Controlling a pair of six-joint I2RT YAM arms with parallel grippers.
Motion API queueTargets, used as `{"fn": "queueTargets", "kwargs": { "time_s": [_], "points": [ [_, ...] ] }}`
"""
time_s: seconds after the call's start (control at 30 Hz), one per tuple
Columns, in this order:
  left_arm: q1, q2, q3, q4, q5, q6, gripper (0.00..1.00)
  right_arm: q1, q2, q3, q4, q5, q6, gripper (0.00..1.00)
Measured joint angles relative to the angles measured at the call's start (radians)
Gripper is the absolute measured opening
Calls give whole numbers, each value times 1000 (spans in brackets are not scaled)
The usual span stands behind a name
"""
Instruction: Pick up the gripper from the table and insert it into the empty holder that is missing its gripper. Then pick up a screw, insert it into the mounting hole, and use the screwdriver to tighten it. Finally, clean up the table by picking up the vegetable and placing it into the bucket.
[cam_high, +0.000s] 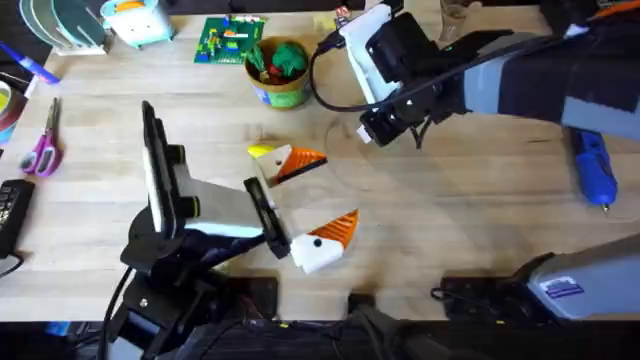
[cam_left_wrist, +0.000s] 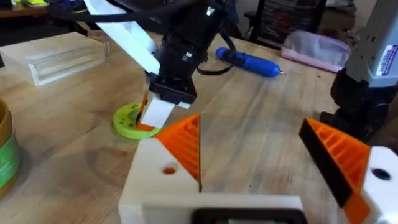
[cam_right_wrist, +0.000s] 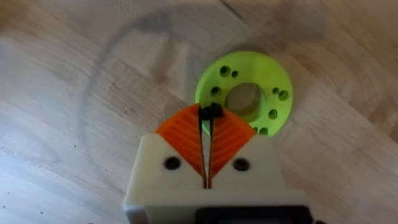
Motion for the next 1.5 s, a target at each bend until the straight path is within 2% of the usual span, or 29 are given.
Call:
{"fn": "queueTargets", "kwargs": {
  "time_s": [0.03,0.07,0.4,0.6,0.83,0.97,1.1,1.3,1.5],
  "points": [
    [0,0,0,0,0,0,993,0,0,0,2,7,4,32],
    [0,0,0,0,0,0,992,0,-1,0,3,9,5,14],
    [0,0,0,0,0,0,993,0,-8,42,-70,14,5,7],
    [0,0,0,0,0,0,992,0,-90,172,-203,2,5,7],
    [0,0,0,0,0,0,992,15,-121,403,-437,-105,18,7],
    [0,0,0,0,0,0,992,79,-121,539,-535,-129,32,7],
    [0,0,0,0,0,0,992,189,-121,641,-568,-145,52,7],
    [0,0,0,0,0,0,994,327,-118,653,-571,-194,102,7],
    [0,0,0,0,0,0,994,400,-87,653,-557,-212,140,6]
  ]
}}
